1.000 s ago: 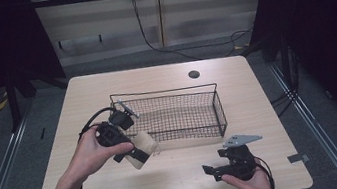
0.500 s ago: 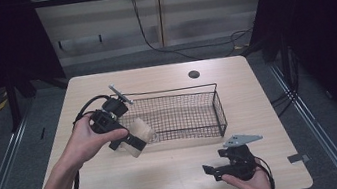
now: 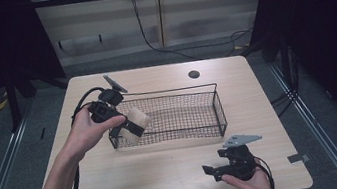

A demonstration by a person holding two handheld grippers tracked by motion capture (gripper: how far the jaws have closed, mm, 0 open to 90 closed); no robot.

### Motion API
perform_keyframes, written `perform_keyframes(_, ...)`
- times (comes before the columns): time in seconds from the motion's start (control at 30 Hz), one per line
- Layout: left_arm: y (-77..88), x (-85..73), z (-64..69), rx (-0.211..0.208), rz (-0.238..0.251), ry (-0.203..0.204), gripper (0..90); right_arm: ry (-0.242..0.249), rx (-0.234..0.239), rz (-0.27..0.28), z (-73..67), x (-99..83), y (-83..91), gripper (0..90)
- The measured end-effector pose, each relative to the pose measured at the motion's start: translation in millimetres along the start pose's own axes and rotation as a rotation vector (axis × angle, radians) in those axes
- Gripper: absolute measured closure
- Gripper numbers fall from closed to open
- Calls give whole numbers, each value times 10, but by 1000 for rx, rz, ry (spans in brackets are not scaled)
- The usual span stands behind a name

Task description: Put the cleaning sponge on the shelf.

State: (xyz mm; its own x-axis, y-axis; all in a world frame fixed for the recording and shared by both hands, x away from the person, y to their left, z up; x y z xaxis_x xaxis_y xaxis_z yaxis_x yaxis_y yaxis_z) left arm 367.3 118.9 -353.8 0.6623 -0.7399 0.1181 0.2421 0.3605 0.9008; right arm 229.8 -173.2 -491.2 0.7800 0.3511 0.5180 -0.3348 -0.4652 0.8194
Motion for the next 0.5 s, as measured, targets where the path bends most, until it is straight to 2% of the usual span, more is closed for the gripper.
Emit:
perform_keyframes(0.1, 20, 21, -50, -5, 30, 49, 256, -3, 0, -1, 0, -2, 3, 174)
perform_keyframes(0.23, 71, 41, -110, 14, 34, 78, 256, -6, 1, -2, 4, -4, 4, 174)
perform_keyframes(0.3, 90, 66, -123, 21, 49, 107, 256, -6, 2, -4, 3, -4, 0, 174)
perform_keyframes(0.4, 117, 89, -143, 38, 37, 125, 256, -4, 3, -3, -3, -1, -3, 174)
perform_keyframes(0.5, 129, 132, -181, 59, 43, 168, 256, -2, 3, -1, 3, -1, -3, 174)
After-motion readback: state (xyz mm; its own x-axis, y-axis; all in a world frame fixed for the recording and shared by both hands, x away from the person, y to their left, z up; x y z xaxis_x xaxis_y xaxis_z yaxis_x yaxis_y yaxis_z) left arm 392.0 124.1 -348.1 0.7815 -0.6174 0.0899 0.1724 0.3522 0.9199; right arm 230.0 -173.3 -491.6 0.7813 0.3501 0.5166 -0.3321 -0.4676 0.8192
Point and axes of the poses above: each handheld gripper's, and its own axes: y roughly backward along the jaws, x roughly out of its top, z roughly to its right, the point moved 4 cm from there along -y, roughly forward along the jaws, and after that the axes turned 14 degrees about -z, right-handed, at the moved point
